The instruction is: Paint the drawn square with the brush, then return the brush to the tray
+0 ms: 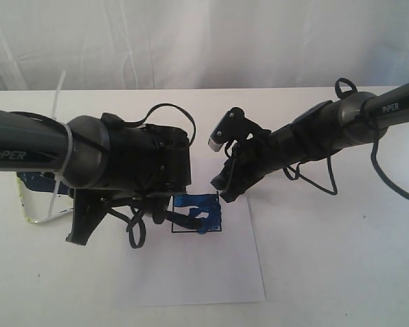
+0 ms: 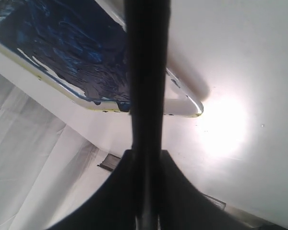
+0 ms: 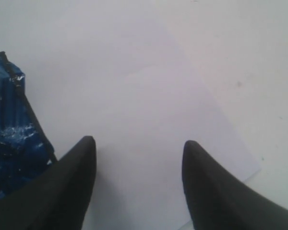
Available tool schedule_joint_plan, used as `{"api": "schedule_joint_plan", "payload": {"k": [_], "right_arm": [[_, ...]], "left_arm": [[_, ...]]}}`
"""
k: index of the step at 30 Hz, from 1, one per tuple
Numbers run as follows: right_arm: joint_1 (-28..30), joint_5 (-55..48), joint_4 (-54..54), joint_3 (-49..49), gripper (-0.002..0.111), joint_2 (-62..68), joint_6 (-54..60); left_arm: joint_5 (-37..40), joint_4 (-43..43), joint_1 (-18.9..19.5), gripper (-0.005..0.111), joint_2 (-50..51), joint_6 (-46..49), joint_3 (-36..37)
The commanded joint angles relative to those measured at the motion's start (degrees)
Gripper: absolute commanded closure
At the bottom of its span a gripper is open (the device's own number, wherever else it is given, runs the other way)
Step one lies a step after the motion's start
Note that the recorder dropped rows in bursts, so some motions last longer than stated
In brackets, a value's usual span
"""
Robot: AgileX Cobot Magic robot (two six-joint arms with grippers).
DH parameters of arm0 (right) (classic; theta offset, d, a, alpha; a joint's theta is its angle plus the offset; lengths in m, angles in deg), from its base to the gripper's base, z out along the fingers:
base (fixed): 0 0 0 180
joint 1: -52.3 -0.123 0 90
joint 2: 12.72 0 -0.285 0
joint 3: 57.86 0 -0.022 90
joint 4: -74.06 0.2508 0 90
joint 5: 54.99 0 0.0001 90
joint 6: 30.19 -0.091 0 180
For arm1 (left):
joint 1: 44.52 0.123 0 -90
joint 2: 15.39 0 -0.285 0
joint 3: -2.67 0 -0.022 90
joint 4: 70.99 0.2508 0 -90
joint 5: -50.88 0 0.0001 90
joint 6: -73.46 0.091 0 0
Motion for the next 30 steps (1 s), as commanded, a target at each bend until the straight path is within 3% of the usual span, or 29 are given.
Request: {"api": "schedule_joint_plan", "payload": {"k": [1,6,10,30], "right_arm": [[0.1,2.0,-2.1,0.5,0.057,0.8,1.2],[0.1,2.0,-2.1,0.5,0.057,0.8,1.2],[0.1,2.0,-2.1,0.5,0.057,0.8,1.2],[0.1,1.8,-2.1,0.5,0.057,0.8,1.2]], "left_arm": [[5.7,-2.2,-0.3,0.107,-3.6,0.5,0.5],[5.7,-2.6,-0.3,0.107,-4.4,1.8,3.8],[5.7,-0.8,-0.3,0.107,-4.4,-3.4,6.0],[2.4,-1.3,-0.3,0.107,-2.3,-6.5,4.0]]}}
